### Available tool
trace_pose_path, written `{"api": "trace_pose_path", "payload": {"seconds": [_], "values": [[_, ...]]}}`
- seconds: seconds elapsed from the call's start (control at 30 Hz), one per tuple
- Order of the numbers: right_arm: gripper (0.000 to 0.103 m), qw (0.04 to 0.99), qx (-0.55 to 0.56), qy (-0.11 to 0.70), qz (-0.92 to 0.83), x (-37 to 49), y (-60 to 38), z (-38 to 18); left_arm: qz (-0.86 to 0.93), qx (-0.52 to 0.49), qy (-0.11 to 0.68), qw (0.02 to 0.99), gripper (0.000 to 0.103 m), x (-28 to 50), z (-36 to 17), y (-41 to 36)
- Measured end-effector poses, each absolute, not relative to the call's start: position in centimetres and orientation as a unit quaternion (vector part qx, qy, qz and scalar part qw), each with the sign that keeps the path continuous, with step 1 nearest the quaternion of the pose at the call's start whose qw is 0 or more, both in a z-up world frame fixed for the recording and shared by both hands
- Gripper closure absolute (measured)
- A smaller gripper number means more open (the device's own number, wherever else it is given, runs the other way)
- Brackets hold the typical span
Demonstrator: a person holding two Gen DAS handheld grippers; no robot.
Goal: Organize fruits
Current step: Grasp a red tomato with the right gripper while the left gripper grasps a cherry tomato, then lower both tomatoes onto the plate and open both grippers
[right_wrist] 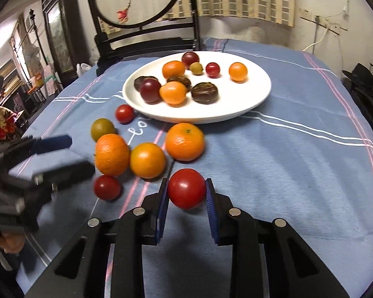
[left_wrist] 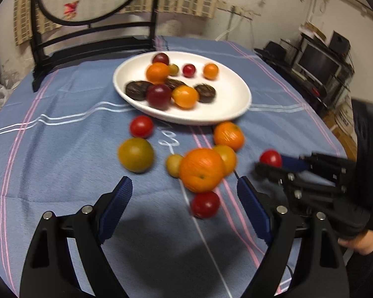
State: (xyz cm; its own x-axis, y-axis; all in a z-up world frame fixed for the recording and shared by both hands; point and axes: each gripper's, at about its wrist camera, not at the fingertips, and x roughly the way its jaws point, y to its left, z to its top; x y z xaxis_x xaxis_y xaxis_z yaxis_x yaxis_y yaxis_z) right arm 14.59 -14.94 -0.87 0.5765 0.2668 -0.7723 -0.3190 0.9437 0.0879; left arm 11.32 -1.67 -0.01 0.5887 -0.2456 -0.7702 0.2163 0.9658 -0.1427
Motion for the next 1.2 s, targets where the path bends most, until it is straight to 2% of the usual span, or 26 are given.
{"api": "trace_pose_path", "payload": {"seconds": [0.1, 0.27, 0.4, 0.43, 0.53, 0.7, 0.9, 1.03, 1.2], "values": [[0.074, 0.89, -0.028, 0.426, 0.162, 14.6, -15.1, -0.8, -0.137, -0.014, 0.451, 0.882, 0.021, 11.3, -0.9, -2.5], [0.074, 0.891, -0.028, 0.422, 0.164, 14.5, -15.0, -0.5, -0.147, -0.008, 0.474, 0.868, 0.043, 11.6, -2.4, -3.6], [0.074, 0.89, -0.029, 0.423, 0.168, 14.4, -14.9, -0.6, -0.146, 0.001, 0.479, 0.866, 0.055, 11.8, -3.3, -4.1], [0.074, 0.89, -0.029, 0.424, 0.168, 14.4, -14.9, -0.6, -0.144, 0.01, 0.472, 0.87, 0.066, 11.8, -3.4, -4.3], [0.074, 0.888, -0.028, 0.425, 0.171, 14.4, -14.7, -0.8, -0.147, 0.018, 0.467, 0.872, 0.075, 11.7, -3.4, -4.4], [0.074, 0.894, -0.019, 0.413, 0.173, 14.3, -14.9, -0.5, -0.161, 0.007, 0.467, 0.87, 0.075, 11.3, -2.3, -4.2], [0.074, 0.909, 0.003, 0.381, 0.171, 14.0, -15.3, 1.7, -0.161, -0.006, 0.402, 0.901, 0.076, 10.5, 3.3, -2.9], [0.074, 0.914, 0.006, 0.359, 0.187, 14.4, -14.8, 4.0, -0.141, -0.004, 0.379, 0.915, 0.076, 12.6, 5.8, -2.3], [0.074, 0.919, -0.012, 0.351, 0.178, 17.4, -14.6, 5.3, -0.119, -0.014, 0.375, 0.919, 0.076, 16.3, 6.5, -2.1]]}}
